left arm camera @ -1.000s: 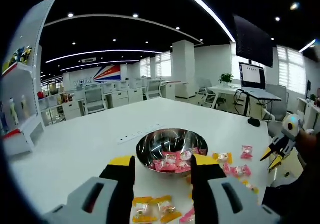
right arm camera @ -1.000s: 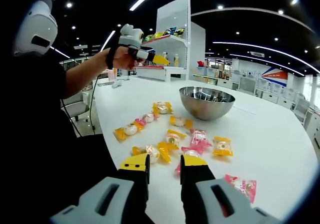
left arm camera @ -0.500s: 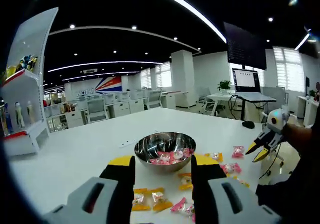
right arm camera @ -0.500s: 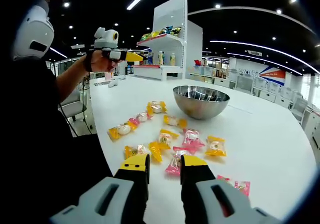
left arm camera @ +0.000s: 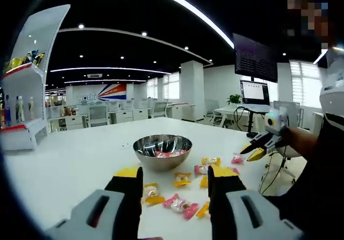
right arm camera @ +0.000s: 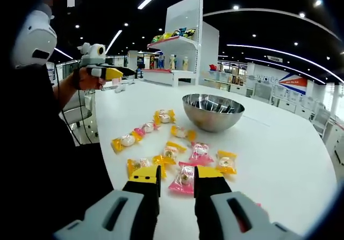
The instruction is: Pick up the marshmallows scattered on the table and place them into the bowl on the table
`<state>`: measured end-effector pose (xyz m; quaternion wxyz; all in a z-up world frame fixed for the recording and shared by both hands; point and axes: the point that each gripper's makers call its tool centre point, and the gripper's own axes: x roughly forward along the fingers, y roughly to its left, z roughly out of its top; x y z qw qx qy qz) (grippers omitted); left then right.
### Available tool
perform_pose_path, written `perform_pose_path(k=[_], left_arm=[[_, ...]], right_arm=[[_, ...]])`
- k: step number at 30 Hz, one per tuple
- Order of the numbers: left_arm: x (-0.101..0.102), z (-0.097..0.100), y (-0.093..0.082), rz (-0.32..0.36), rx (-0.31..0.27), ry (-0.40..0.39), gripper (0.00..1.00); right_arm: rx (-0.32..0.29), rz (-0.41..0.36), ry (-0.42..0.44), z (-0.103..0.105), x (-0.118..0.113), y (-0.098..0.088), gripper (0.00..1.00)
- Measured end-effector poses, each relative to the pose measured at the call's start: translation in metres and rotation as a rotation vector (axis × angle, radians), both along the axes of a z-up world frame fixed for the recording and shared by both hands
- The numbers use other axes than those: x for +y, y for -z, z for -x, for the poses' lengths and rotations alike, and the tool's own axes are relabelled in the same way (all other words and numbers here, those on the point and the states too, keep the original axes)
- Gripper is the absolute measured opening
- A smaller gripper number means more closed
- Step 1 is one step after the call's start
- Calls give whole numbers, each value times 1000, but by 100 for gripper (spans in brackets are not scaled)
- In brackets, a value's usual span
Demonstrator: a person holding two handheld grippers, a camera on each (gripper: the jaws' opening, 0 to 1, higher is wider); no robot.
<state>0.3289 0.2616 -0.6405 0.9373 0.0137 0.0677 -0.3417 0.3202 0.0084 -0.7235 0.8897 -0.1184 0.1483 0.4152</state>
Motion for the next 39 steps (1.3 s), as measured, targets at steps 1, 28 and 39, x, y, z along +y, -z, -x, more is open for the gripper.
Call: perform_pose_path(k=[1, 28, 39], left_arm=[[1, 2, 2, 5, 9, -1, 51], [17, 38, 38, -44, 101, -20, 54], [14, 44, 39, -34, 111, -7, 54]], right_arm=[[-2, 2, -1, 0, 0, -1, 25], [0, 157, -55, -13, -32, -10, 28], [94, 377, -221, -22, -53, 15, 31]])
